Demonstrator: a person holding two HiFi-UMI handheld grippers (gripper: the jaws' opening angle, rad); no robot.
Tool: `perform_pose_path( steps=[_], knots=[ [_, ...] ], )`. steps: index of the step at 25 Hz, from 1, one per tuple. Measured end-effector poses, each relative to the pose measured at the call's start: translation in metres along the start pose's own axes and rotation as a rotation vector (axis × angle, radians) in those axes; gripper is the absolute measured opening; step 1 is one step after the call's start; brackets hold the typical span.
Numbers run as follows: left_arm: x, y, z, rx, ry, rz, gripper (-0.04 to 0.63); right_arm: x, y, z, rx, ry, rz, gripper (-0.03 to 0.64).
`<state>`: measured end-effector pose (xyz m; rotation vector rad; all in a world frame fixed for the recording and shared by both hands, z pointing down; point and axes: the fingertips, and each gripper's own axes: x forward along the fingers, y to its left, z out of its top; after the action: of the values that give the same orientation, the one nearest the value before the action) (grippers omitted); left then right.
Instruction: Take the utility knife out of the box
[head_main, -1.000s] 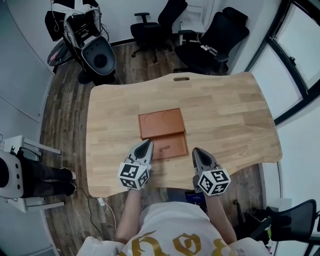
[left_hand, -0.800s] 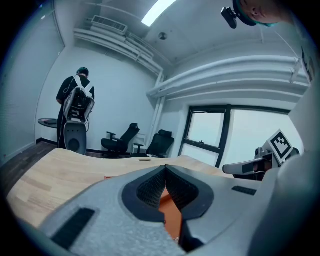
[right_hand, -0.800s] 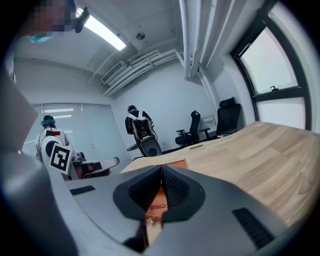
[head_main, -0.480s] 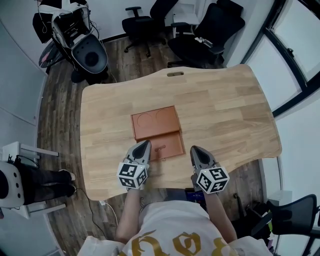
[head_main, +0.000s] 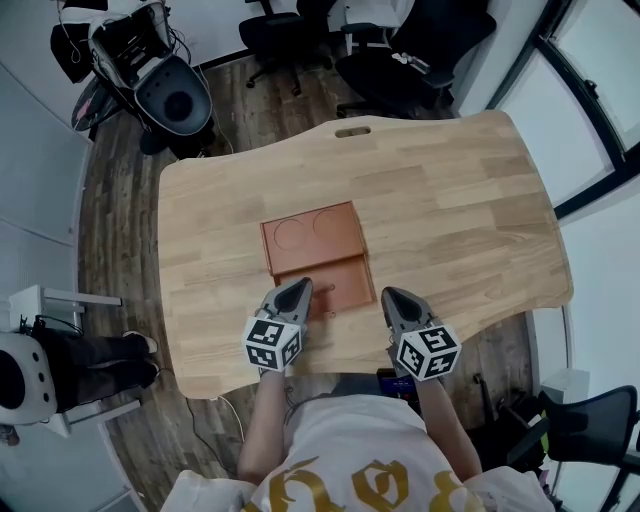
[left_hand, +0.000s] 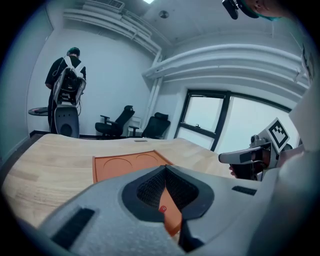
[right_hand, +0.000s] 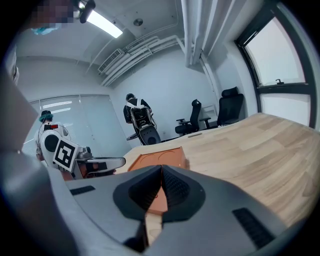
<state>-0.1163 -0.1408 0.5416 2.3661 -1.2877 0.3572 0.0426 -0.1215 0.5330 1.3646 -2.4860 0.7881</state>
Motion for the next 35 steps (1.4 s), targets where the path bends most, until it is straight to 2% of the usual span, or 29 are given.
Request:
perform_pose_path(
  steps=[7, 16, 20, 28, 35],
  knots=[
    [0.018, 0.003, -0.022, 0.007, 0.103, -0.032, 0.009, 0.012, -0.011, -0.007, 0.010, 0.035, 0.000, 0.012],
    [0.036, 0.005, -0.048, 0.069, 0.242, -0.080, 0.009, 0.023, -0.024, -0.020, 0.023, 0.070, -0.010, 0.012],
    [0.044, 0.003, -0.056, 0.071, 0.291, -0.111, 0.009, 0.028, -0.027, -0.023, 0.024, 0.081, -0.013, 0.011],
    [0.058, -0.001, -0.081, 0.189, 0.458, -0.169, 0.011, 0.038, -0.036, -0.026, 0.035, 0.104, -0.020, 0.011],
    [0.067, -0.002, -0.100, 0.174, 0.580, -0.226, 0.011, 0.043, -0.044, -0.027, 0.044, 0.117, -0.030, 0.012]
  ],
)
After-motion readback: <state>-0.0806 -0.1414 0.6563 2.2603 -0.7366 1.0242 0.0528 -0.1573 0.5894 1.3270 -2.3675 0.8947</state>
